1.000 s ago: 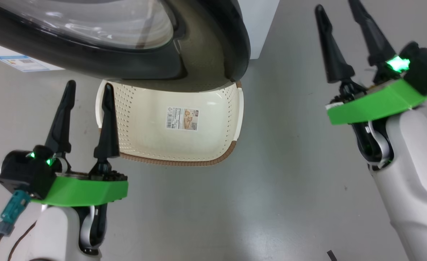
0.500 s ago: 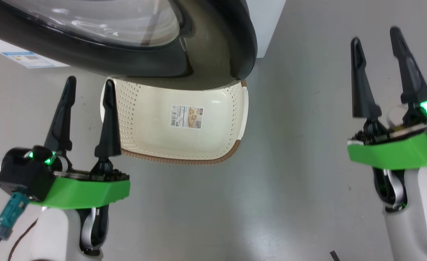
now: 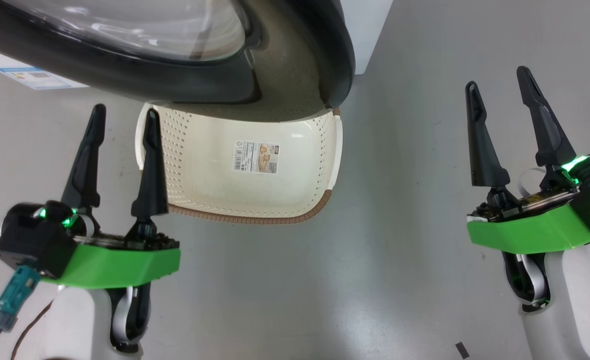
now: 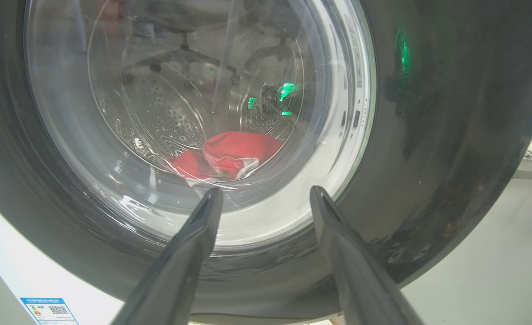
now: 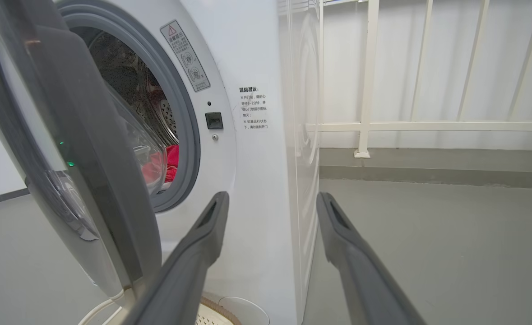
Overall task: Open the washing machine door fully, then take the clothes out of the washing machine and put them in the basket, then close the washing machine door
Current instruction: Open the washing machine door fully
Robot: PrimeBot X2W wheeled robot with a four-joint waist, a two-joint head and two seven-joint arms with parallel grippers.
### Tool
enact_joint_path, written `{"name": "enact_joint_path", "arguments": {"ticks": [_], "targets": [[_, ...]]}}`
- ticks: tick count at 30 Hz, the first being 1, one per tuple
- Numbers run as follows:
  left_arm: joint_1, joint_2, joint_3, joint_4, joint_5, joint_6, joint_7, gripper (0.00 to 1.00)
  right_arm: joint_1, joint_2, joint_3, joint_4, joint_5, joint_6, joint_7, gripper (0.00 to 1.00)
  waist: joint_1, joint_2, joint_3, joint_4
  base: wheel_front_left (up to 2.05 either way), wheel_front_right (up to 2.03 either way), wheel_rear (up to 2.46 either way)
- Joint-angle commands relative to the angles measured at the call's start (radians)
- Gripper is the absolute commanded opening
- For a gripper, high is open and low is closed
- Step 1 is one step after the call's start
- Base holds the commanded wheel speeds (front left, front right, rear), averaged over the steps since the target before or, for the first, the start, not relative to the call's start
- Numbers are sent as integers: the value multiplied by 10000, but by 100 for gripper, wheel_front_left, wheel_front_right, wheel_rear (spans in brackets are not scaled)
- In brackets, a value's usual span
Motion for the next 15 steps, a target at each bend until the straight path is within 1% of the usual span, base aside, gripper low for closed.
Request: {"name": "enact_joint_path", "arguments": {"ticks": [1, 12, 13, 14, 15], "targets": [[-8, 237, 317, -259, -21, 39, -49, 100, 50, 88, 273, -263, -55, 35, -53, 100, 0, 0, -5, 9, 0, 0, 0], [-40, 237, 265, -245, -93, 69, -49, 100, 12, 90, 527, -215, 45, 35, -53, 100, 0, 0, 63, 66, 0, 0, 0], [-43, 237, 263, -248, -95, 70, -49, 100, 5, 90, 533, -210, 47, 35, -53, 91, 0, 0, 78, 67, 0, 0, 0], [-46, 237, 262, -248, -97, 72, -49, 100, -4, 90, 537, -198, 47, 35, -53, 71, 0, 0, 85, 68, 0, 0, 0], [-48, 237, 261, -250, -99, 74, -49, 100, -15, 90, 540, -190, 42, 35, -53, 47, 0, 0, 93, 70, 0, 0, 0]]}}
